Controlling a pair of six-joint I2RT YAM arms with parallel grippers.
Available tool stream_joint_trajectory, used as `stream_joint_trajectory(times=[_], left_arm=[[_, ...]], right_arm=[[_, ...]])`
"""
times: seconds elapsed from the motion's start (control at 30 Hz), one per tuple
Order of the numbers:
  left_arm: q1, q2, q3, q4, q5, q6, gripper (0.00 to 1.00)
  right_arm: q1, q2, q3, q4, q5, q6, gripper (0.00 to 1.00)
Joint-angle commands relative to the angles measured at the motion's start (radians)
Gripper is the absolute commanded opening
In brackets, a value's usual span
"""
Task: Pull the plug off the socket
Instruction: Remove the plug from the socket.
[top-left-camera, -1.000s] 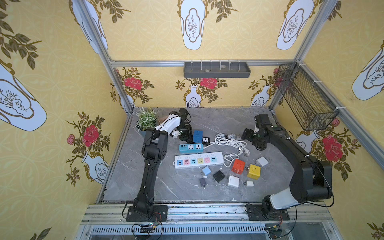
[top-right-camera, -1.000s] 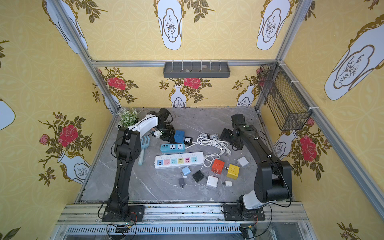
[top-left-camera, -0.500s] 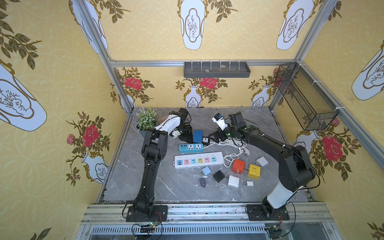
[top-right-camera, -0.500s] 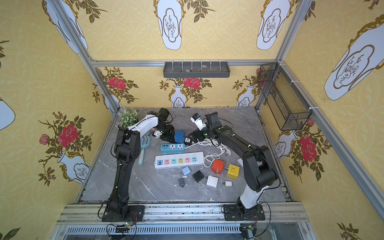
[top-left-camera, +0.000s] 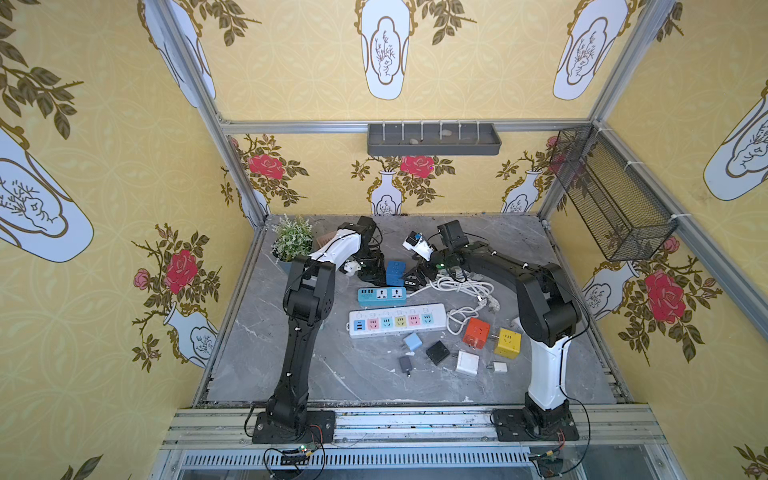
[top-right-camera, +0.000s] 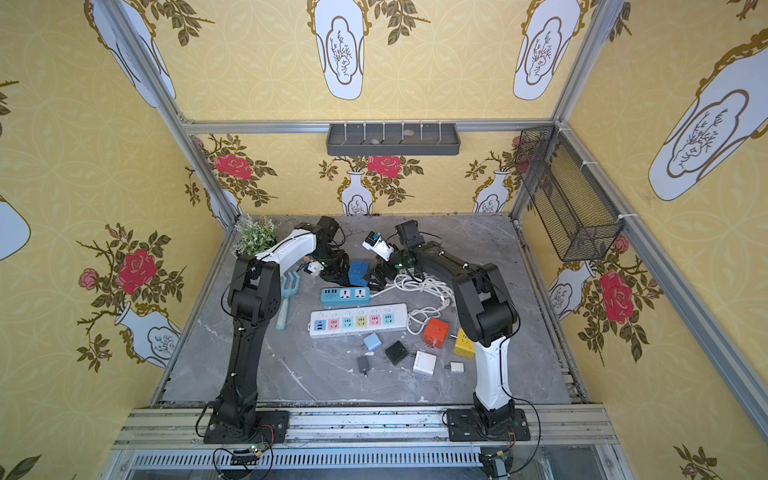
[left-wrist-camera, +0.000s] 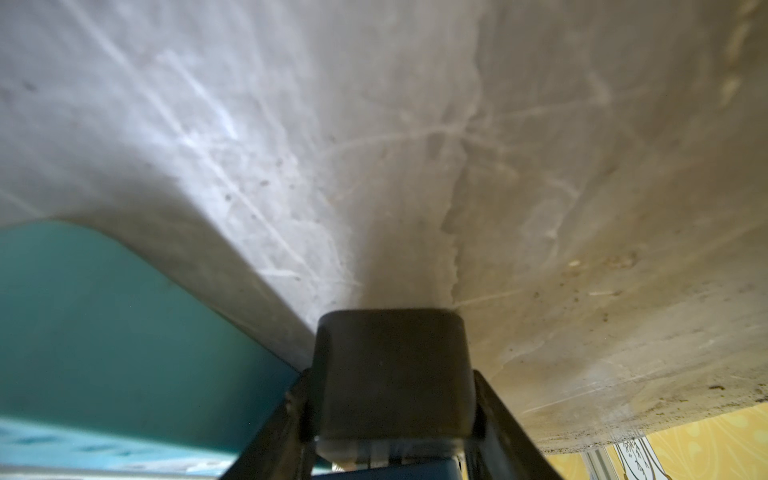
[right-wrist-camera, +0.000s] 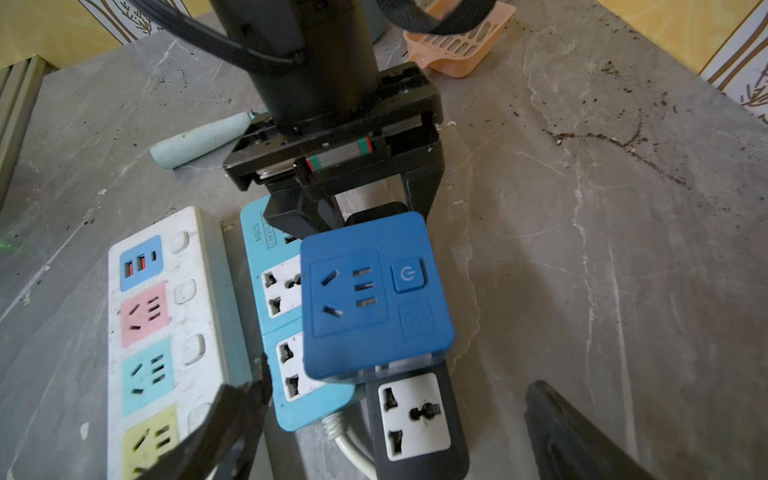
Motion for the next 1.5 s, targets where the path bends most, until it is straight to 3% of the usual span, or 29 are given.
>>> stream_joint_trajectory(times=[0.0, 0.27, 0.53, 0.67, 0.77, 0.83, 1.07, 1.47], left_arm=[[-0.004, 0.025, -0.016, -0.044, -0.016, 0.013, 0.00], [-0.006, 0.027, -0.010, -0.061, -0.017, 0.029, 0.00], [-0.004, 0.027, -0.010, -0.065, -0.004, 0.034, 0.00], [-0.002, 0.030, -0.003, -0.069, -0.003, 0.036, 0.00], [-0.001, 0.034, 0.004, -0.075, -0.002, 0.036, 0.00], [-0.001, 0.038, 0.012, -0.078, -0.003, 0.037, 0.00], [0.001, 0.043, 0.018, -0.081, -0.007, 0.037, 0.00], [0.004, 0.047, 0.021, -0.076, -0.007, 0.030, 0.00]], right_arm=[[0.011, 0.040, 0.042, -0.039, -0.018, -0.060, 0.98], [0.035, 0.145, 0.139, -0.060, -0.018, -0.088, 1.00], [0.061, 0.217, 0.212, -0.064, -0.031, -0.113, 0.92], [0.063, 0.231, 0.222, -0.066, -0.034, -0.112, 0.82], [0.063, 0.232, 0.223, -0.072, -0.045, -0.126, 0.60], [0.064, 0.230, 0.224, -0.072, -0.045, -0.128, 0.52], [0.068, 0.195, 0.227, -0.088, -0.033, -0.138, 0.41], [0.059, 0.130, 0.211, -0.085, -0.046, -0.116, 0.36]])
